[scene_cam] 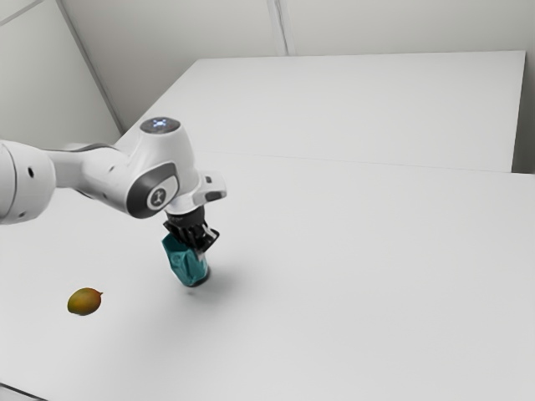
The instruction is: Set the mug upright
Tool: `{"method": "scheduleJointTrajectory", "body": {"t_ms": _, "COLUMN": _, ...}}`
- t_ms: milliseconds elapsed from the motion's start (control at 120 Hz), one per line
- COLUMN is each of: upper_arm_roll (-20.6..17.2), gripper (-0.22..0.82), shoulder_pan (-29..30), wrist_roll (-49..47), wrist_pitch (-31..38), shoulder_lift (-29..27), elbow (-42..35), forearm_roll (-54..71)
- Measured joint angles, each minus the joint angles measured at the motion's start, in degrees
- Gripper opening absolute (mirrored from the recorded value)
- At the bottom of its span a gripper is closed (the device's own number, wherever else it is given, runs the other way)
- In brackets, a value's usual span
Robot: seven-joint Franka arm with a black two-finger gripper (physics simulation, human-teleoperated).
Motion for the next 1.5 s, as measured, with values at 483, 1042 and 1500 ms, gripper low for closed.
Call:
{"method": "scheduleJointTrajectory", "body": {"t_ms": 483, "upper_arm_roll": 0.01, "gripper": 0.22, "shoulder_pan": -0.08, "wrist_roll": -3.00, "wrist_pitch": 1.79, "shoulder_lift": 1.15, "elbow": -0.01, "forearm_roll": -0.12}}
{"method": "scheduleJointTrajectory", "body": {"t_ms": 1042, "upper_arm_roll": -0.07, "gripper": 0.57, "shoulder_pan": -0.05, "wrist_roll": -3.52, "wrist_pitch": -2.52, "shoulder_lift": -5.47, "elbow": 5.20, "forearm_roll": -2.68}}
{"method": "scheduleJointTrajectory", "body": {"t_ms": 1500, "upper_arm_roll": -0.90, "gripper": 0.59, "shoulder_pan": 0.18, "wrist_roll": -3.73, "wrist_pitch": -22.00, "shoulder_lift": -2.55, "elbow": 23.70, "forearm_roll": -5.88}}
